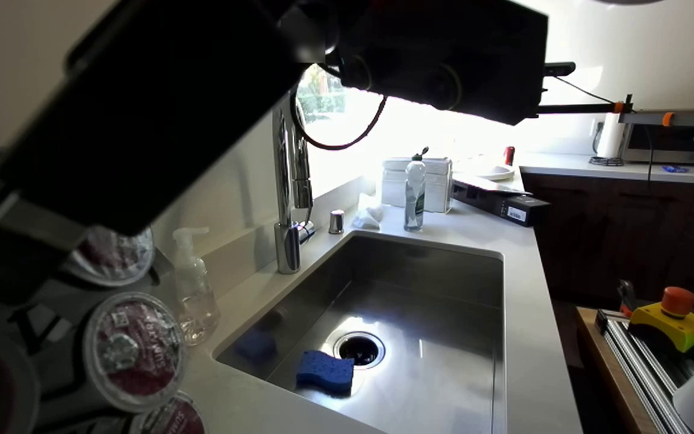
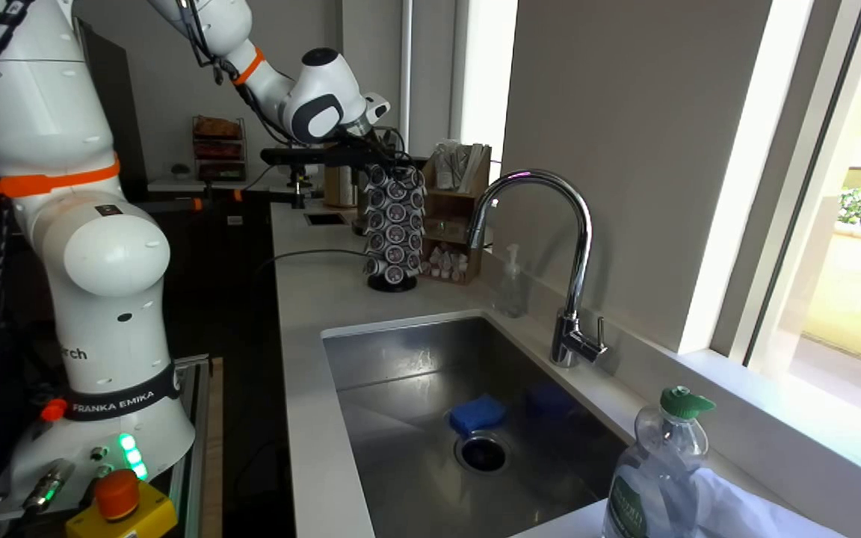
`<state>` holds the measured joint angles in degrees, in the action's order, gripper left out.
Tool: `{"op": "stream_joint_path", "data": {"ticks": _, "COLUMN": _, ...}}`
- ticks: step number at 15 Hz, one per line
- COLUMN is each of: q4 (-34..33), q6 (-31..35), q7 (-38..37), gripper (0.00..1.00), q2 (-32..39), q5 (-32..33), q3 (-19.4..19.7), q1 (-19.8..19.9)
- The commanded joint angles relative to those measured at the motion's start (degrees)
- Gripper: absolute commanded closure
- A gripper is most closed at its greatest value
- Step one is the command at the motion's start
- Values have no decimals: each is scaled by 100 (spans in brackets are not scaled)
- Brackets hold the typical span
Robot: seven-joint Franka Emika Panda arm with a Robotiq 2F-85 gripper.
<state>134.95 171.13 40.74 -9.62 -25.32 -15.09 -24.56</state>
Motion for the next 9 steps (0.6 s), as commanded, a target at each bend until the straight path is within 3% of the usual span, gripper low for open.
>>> {"op": "stream_joint_path", "data": {"ticks": 1, "q4": 56, "q6": 196, "q7": -80, "gripper": 75, "q2": -14, "q5": 69, "q3": -62, "q1": 28}}
{"op": "stream_joint_path", "data": {"ticks": 9, "q4": 174, "q6": 30, "q7": -321, "gripper": 75, "q2": -208, "q5": 324, "q3": -131, "q1": 188}}
